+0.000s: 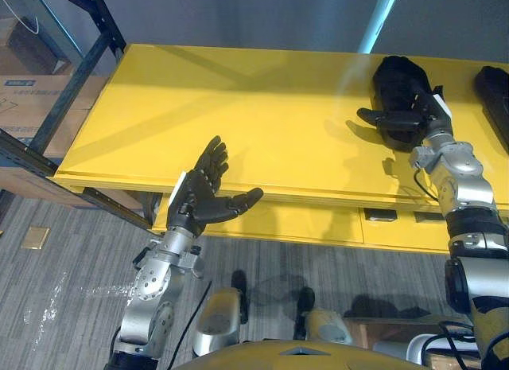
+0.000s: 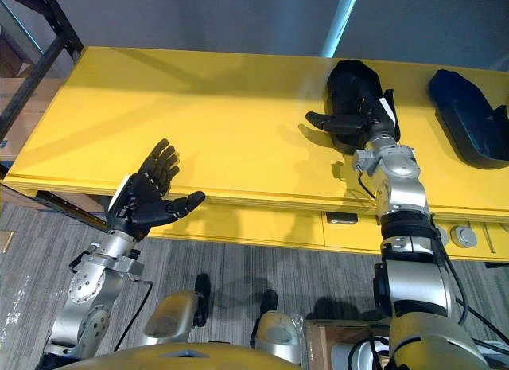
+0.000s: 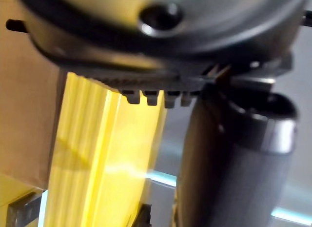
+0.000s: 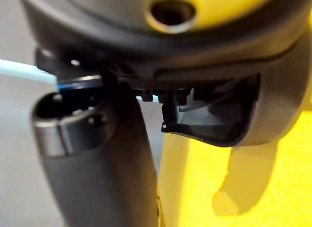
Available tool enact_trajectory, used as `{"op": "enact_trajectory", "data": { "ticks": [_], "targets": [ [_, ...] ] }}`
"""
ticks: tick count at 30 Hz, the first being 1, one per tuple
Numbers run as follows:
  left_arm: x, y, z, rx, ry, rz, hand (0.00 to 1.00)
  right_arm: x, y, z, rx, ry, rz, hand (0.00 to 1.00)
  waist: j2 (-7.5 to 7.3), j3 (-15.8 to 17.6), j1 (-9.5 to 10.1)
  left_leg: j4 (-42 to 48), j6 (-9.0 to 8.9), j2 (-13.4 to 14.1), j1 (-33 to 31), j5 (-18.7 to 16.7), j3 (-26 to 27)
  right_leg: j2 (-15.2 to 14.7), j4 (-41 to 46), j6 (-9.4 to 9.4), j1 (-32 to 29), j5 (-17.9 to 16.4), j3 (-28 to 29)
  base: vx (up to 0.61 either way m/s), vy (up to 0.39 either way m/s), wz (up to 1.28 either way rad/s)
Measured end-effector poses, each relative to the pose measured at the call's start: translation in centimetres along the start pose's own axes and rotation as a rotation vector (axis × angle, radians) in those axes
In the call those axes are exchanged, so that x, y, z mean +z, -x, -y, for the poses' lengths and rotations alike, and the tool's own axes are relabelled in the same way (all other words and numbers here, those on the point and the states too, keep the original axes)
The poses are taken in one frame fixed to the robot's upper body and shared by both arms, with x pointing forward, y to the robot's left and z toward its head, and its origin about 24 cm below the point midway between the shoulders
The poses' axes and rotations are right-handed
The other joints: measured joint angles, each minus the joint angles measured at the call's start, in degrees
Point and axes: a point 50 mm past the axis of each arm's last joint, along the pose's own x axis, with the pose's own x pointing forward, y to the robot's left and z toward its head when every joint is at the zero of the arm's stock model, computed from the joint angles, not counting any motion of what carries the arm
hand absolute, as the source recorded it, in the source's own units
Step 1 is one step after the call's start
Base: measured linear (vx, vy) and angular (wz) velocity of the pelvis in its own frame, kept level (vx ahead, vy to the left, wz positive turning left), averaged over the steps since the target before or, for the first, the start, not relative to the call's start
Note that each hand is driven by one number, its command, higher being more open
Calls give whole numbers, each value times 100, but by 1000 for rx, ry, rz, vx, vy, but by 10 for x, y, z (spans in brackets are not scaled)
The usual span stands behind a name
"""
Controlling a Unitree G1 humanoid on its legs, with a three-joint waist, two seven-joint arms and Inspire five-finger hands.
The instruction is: Walk over and take three plastic housings, then place them on the shelf
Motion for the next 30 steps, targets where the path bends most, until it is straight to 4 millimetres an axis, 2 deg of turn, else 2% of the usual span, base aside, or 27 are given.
{"op": "enact_trajectory", "data": {
  "ticks": [8,19,24,26,30],
  "targets": [
    [0,0,0,4,0,0,100,1,2,3,-25,10,-3,100,4,3,-1,-69,0,-1,31,16,22,0,-14,34,-9,22,28,0,0,0],
    [-2,5,-1,4,1,0,100,-6,23,7,-59,197,42,100,-49,-7,-10,-270,-21,-11,225,15,126,-11,-115,51,96,28,72,8,-3,-3],
    [-1,4,2,-1,21,14,100,15,35,3,-96,245,196,100,-76,-22,-44,-323,-39,-16,310,-4,182,-11,-215,101,162,62,122,13,2,-6],
    [-1,4,3,0,24,21,100,26,41,-1,-102,229,277,100,-136,-89,-50,-384,-45,-14,359,-1,218,-6,-251,101,173,62,157,20,-5,-9],
    [4,3,4,4,22,56,100,41,57,-18,-92,166,444,100,-332,-427,-150,-436,-53,-8,399,-39,293,-3,-321,103,182,60,205,42,0,-8]
  ]
}}
